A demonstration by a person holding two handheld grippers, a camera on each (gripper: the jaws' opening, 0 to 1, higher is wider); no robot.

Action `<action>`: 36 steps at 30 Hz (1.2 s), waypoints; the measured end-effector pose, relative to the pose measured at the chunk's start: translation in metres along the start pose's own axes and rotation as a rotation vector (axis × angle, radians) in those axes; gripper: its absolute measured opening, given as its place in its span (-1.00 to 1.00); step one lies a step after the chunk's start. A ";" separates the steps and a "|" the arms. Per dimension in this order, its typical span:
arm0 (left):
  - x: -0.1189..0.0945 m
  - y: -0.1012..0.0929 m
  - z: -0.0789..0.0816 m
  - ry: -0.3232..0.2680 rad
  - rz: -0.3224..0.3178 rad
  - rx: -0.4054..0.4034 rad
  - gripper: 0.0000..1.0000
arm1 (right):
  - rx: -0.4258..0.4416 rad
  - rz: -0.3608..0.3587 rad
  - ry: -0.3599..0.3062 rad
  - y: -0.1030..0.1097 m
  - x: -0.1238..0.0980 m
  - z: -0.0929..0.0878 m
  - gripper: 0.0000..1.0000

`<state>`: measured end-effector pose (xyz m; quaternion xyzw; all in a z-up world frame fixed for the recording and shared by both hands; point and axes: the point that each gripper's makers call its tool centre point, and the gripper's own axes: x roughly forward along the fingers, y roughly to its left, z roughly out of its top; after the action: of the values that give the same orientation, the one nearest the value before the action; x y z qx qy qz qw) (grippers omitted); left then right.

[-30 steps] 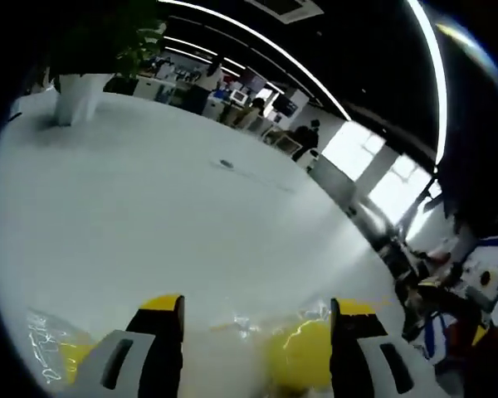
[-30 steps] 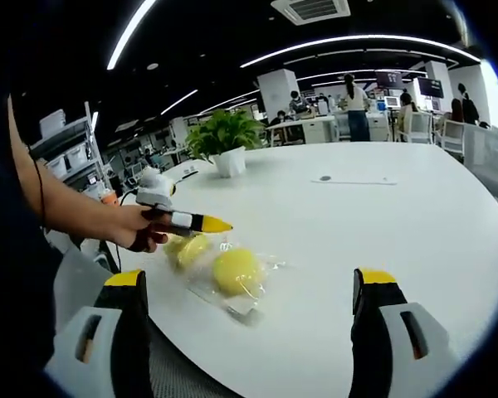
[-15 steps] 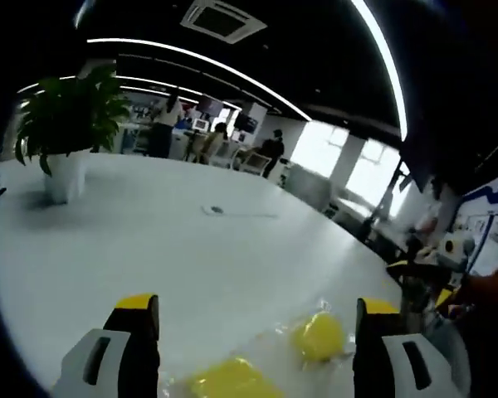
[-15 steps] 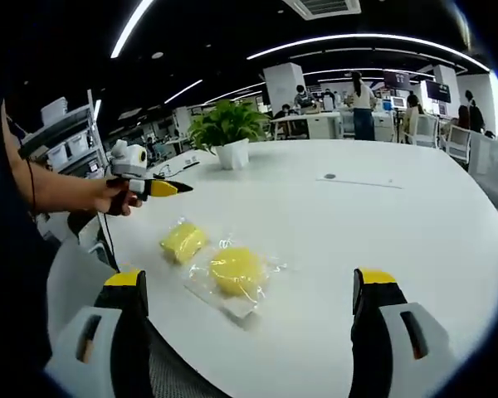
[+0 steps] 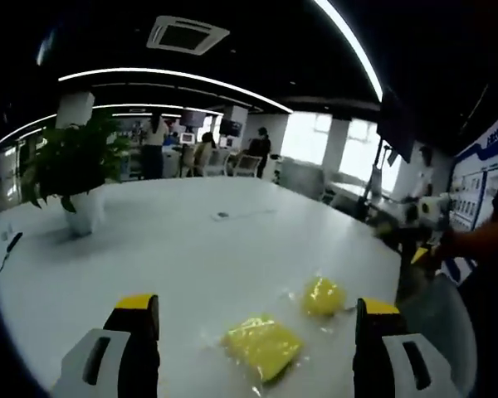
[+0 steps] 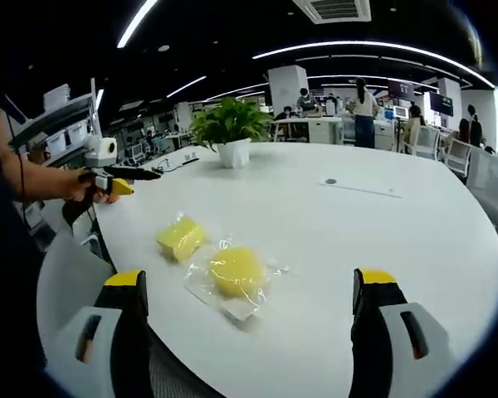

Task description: Compare the silicone blocks by pressing each to a similar depth, holding the contact briefly, and releasing to observe deformation and rebound differences across the visible hardness samples.

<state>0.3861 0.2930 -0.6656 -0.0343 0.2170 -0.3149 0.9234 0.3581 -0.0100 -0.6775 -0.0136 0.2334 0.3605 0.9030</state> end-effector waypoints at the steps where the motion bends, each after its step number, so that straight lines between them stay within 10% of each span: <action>1: -0.001 0.001 -0.002 0.003 0.004 -0.001 1.00 | -0.001 -0.002 0.005 0.001 0.000 -0.002 0.93; 7: -0.021 0.005 -0.026 0.041 0.029 0.090 1.00 | -0.007 -0.031 0.007 0.003 -0.006 -0.011 0.92; 20: -0.057 -0.004 -0.047 -0.007 0.056 -0.030 1.00 | -0.044 -0.058 0.006 0.004 -0.014 -0.019 0.93; 36: -0.052 -0.009 -0.033 -0.051 0.036 -0.001 1.00 | -0.014 -0.041 0.026 0.002 -0.011 -0.024 0.93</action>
<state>0.3301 0.3189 -0.6742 -0.0390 0.1939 -0.2973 0.9341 0.3397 -0.0207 -0.6940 -0.0296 0.2422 0.3434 0.9070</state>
